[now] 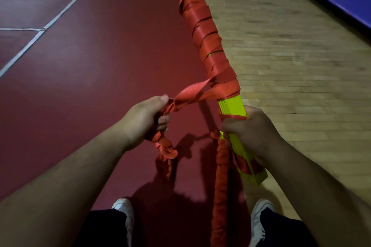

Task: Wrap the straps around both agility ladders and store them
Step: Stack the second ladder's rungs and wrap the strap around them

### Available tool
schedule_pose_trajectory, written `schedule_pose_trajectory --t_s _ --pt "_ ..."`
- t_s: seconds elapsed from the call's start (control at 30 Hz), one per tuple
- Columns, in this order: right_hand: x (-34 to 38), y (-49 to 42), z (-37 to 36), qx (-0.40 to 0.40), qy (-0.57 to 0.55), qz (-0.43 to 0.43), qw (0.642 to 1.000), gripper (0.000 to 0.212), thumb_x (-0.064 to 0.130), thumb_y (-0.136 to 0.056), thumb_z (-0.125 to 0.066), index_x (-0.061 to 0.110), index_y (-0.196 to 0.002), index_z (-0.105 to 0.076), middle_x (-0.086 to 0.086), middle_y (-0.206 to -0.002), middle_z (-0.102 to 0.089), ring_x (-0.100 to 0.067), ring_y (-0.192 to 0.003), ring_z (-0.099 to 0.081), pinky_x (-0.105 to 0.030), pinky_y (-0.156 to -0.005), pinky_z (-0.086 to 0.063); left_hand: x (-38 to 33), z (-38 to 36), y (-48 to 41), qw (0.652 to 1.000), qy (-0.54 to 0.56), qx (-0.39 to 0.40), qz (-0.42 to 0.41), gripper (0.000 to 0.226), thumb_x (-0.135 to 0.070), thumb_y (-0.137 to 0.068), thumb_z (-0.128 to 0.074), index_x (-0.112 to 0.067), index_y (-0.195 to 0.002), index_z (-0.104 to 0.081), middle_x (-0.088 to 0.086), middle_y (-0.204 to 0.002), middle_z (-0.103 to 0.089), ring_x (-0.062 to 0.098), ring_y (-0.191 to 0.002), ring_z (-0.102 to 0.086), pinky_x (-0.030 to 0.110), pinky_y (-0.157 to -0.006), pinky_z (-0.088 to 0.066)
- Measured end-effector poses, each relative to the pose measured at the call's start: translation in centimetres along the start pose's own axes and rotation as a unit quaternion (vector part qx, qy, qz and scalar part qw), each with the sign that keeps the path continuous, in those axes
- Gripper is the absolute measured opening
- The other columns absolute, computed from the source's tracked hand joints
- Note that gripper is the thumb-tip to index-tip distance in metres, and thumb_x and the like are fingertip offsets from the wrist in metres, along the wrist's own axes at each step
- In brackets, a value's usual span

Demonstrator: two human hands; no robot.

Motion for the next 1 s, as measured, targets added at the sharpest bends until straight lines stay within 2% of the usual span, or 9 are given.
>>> schedule_pose_trajectory --t_s 0.07,0.17,0.33,0.43,0.53,0.6,0.7,0.8,1.0 --pt "-0.04 0.02 -0.07 0.002 -0.003 0.0 1.0 0.022 0.022 -0.054 -0.066 0.007 -0.071 -0.063 -0.011 -0.062 -0.06 -0.024 -0.056 -0.056 -0.039 -0.058 -0.046 -0.02 0.47 0.09 0.998 -0.054 0.031 -0.015 0.034 -0.052 -0.086 -0.06 -0.018 -0.086 -0.058 -0.004 -0.061 -0.035 0.012 -0.05 -0.029 0.025 -0.056 -0.031" --pt "-0.06 0.03 -0.11 -0.002 -0.003 0.0 1.0 0.02 0.021 -0.054 -0.066 0.008 -0.069 -0.063 -0.009 -0.06 -0.059 -0.022 -0.055 -0.055 -0.038 -0.057 -0.045 0.16 0.48 0.18 0.984 -0.172 0.03 -0.046 0.048 -0.046 -0.083 -0.065 -0.004 -0.106 -0.059 -0.009 -0.056 -0.043 0.007 -0.045 -0.038 0.022 -0.044 -0.034" --pt "0.03 0.16 -0.22 0.005 -0.02 0.001 1.0 0.008 0.02 -0.054 -0.067 0.018 -0.062 -0.066 -0.007 -0.058 -0.059 -0.022 -0.053 -0.055 -0.037 -0.056 -0.045 0.13 0.96 0.09 0.972 -0.217 -0.008 -0.093 0.063 -0.052 -0.078 -0.069 0.004 -0.103 -0.062 0.006 -0.067 -0.04 0.017 -0.055 -0.038 0.032 -0.051 -0.035" --pt "-0.16 0.03 -0.21 0.007 -0.017 0.002 1.0 0.008 0.02 -0.056 -0.068 0.02 -0.064 -0.067 -0.008 -0.06 -0.061 -0.024 -0.056 -0.057 -0.041 -0.058 -0.048 0.21 1.14 -0.02 0.97 -0.22 -0.025 -0.098 0.043 -0.042 -0.086 -0.068 -0.002 -0.099 -0.069 0.002 -0.064 -0.041 0.014 -0.054 -0.038 0.028 -0.05 -0.035" --pt "-0.3 -0.06 -0.22 0.009 -0.02 -0.001 1.0 0.009 0.02 -0.056 -0.068 0.019 -0.065 -0.067 -0.008 -0.059 -0.06 -0.025 -0.055 -0.057 -0.041 -0.057 -0.048 0.36 1.05 -0.26 0.969 -0.217 -0.056 -0.099 0.022 -0.03 -0.095 -0.063 -0.01 -0.092 -0.072 -0.005 -0.06 -0.059 0.011 -0.051 -0.048 0.024 -0.047 -0.039" --pt "-0.38 -0.07 -0.25 0.013 -0.008 -0.001 1.0 0.015 0.021 -0.056 -0.068 0.014 -0.068 -0.066 -0.008 -0.06 -0.061 -0.024 -0.055 -0.057 -0.043 -0.057 -0.049 0.48 1.05 -0.38 0.972 -0.213 -0.053 -0.086 0.027 -0.029 -0.098 -0.057 -0.006 -0.098 -0.071 0.001 -0.062 -0.065 0.02 -0.05 -0.048 0.024 -0.043 -0.037" --pt "-0.51 -0.08 -0.36 0.021 0.0 -0.004 1.0 0.019 0.022 -0.056 -0.068 0.01 -0.071 -0.065 -0.008 -0.06 -0.062 -0.025 -0.055 -0.058 -0.048 -0.058 -0.051 0.74 1.03 -0.36 0.97 -0.227 -0.044 -0.074 0.025 -0.025 -0.102 -0.053 -0.005 -0.101 -0.069 -0.003 -0.062 -0.063 0.014 -0.047 -0.042 0.023 -0.038 -0.035" --pt "-0.46 0.03 -0.28 0.016 0.007 -0.001 1.0 0.01 0.018 -0.059 -0.069 0.013 -0.067 -0.065 -0.005 -0.056 -0.061 -0.022 -0.051 -0.057 -0.039 -0.055 -0.047 0.69 1.03 -0.55 0.958 -0.27 -0.054 -0.083 0.027 -0.025 -0.102 -0.053 -0.004 -0.097 -0.068 -0.009 -0.057 -0.049 0.01 -0.049 -0.04 0.025 -0.042 -0.036" --pt "-0.26 0.24 -0.12 0.023 -0.006 0.002 1.0 0.01 0.006 -0.069 -0.07 0.014 -0.065 -0.065 -0.007 -0.056 -0.062 -0.023 -0.049 -0.059 -0.036 -0.054 -0.048 0.43 0.91 -0.57 0.951 -0.284 -0.074 -0.098 0.026 -0.026 -0.101 -0.056 -0.005 -0.092 -0.069 -0.002 -0.059 -0.051 0.009 -0.044 -0.041 0.023 -0.042 -0.037"
Point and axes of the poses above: each hand's wrist, its own y-axis away from the middle knuckle, its own z-axis out of the back of the hand, x = y × z, the point moved 1 cm from there along -y, towards the middle knuckle
